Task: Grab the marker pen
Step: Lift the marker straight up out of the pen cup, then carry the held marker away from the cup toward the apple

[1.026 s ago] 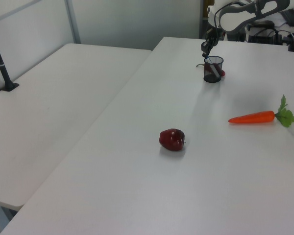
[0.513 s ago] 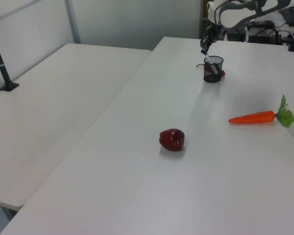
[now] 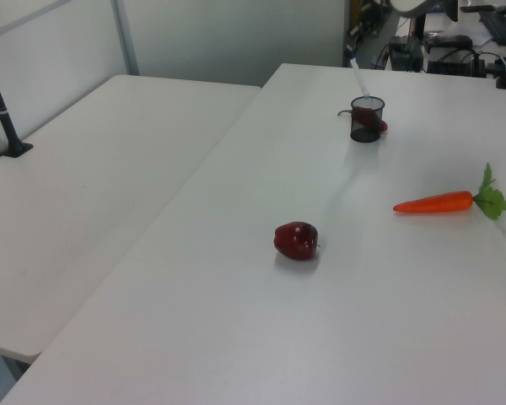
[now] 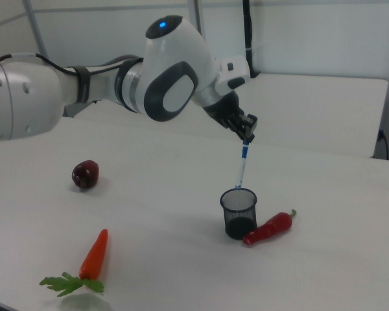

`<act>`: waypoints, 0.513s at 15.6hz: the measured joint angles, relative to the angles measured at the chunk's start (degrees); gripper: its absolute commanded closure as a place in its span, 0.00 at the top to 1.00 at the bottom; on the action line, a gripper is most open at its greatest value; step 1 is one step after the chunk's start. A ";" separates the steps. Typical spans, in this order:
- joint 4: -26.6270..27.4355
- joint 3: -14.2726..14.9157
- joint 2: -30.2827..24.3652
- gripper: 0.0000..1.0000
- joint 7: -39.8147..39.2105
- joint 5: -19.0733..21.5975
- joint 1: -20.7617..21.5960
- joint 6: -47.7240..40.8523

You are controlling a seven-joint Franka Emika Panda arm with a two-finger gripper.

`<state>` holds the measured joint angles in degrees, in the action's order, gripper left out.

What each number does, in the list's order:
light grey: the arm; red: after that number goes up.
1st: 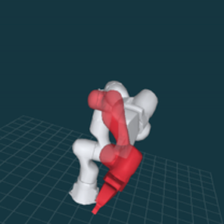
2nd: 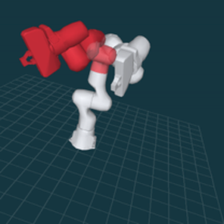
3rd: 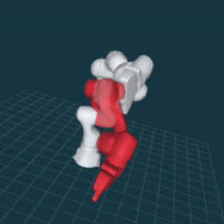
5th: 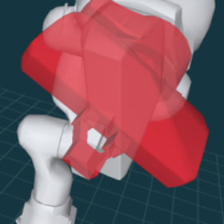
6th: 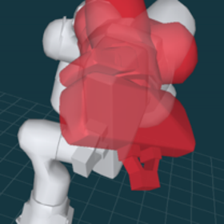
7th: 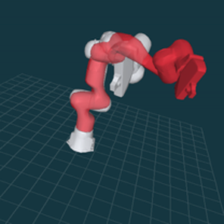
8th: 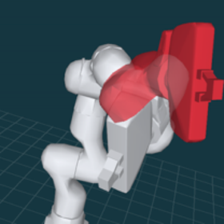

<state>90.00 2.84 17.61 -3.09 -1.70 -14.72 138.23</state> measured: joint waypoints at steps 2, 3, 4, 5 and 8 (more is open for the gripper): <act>0.01 -0.12 -1.10 0.06 0.03 0.04 0.10 0.00; 0.01 -0.23 -1.24 0.06 0.16 0.05 0.19 0.00; 0.04 -0.39 -1.22 0.07 0.31 0.05 0.41 0.00; 0.11 -0.58 -1.18 0.07 0.68 0.06 0.93 0.00; 0.24 -0.96 -1.10 0.07 3.25 0.06 4.21 0.00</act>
<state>90.25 1.88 16.52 0.16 -1.64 -10.51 138.23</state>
